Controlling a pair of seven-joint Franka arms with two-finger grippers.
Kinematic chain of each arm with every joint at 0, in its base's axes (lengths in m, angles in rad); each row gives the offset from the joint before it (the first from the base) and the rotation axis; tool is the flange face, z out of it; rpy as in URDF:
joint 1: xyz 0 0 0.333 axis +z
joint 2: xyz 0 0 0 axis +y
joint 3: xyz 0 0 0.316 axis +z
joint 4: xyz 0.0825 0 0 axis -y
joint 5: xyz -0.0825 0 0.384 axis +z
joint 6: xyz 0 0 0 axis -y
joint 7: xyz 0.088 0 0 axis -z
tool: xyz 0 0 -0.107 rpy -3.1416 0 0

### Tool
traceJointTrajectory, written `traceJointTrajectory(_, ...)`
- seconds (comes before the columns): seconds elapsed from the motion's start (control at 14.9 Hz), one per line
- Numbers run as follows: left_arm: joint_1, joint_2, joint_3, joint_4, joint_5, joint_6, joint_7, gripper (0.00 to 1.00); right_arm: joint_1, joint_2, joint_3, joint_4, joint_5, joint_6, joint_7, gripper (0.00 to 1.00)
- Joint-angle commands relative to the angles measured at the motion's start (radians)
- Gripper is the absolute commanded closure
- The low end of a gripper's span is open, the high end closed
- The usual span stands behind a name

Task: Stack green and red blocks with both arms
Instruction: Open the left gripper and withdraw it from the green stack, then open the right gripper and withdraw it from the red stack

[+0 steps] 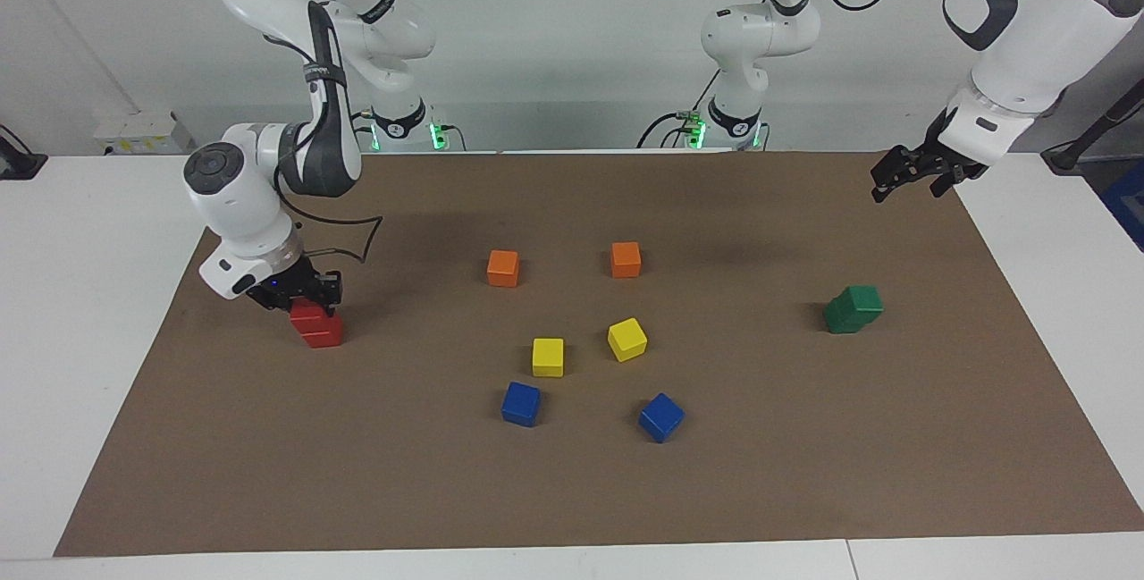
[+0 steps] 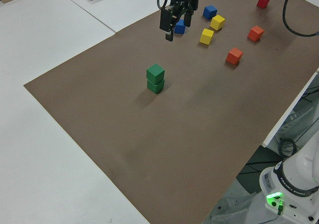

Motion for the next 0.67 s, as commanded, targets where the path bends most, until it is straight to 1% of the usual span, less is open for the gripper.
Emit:
traceJointTrajectory(0.0, -0.012, -0.007, 0.008, -0.021, -0.014, 0.007, -0.011, 0.0, -0.006, -0.013, 0.007, -0.022, 0.0, 0.029, 0.01, 0.32)
traceJointTrajectory(0.07, -0.012, -0.009, 0.014, -0.015, -0.014, 0.004, -0.014, 0.0, -0.007, -0.013, 0.007, -0.022, 0.0, 0.029, 0.012, 0.23)
traceJointTrajectory(0.27, -0.012, -0.01, 0.011, -0.021, -0.014, 0.011, -0.008, 0.0, -0.006, -0.012, 0.007, -0.02, 0.0, 0.029, 0.015, 0.13)
traceJointTrajectory(0.33, -0.012, -0.003, 0.008, -0.006, -0.008, 0.021, -0.006, 0.0, -0.007, -0.012, 0.007, -0.018, 0.0, 0.029, 0.015, 0.05)
traceJointTrajectory(0.4, -0.013, 0.008, 0.005, 0.023, 0.002, 0.015, -0.004, 0.0, -0.007, -0.009, 0.007, -0.014, 0.0, 0.029, 0.015, 0.0)
traceJointTrajectory(0.6, -0.018, 0.017, -0.046, 0.036, 0.04, 0.022, -0.006, 0.0, -0.01, -0.006, 0.009, 0.026, 0.005, 0.016, 0.036, 0.0)
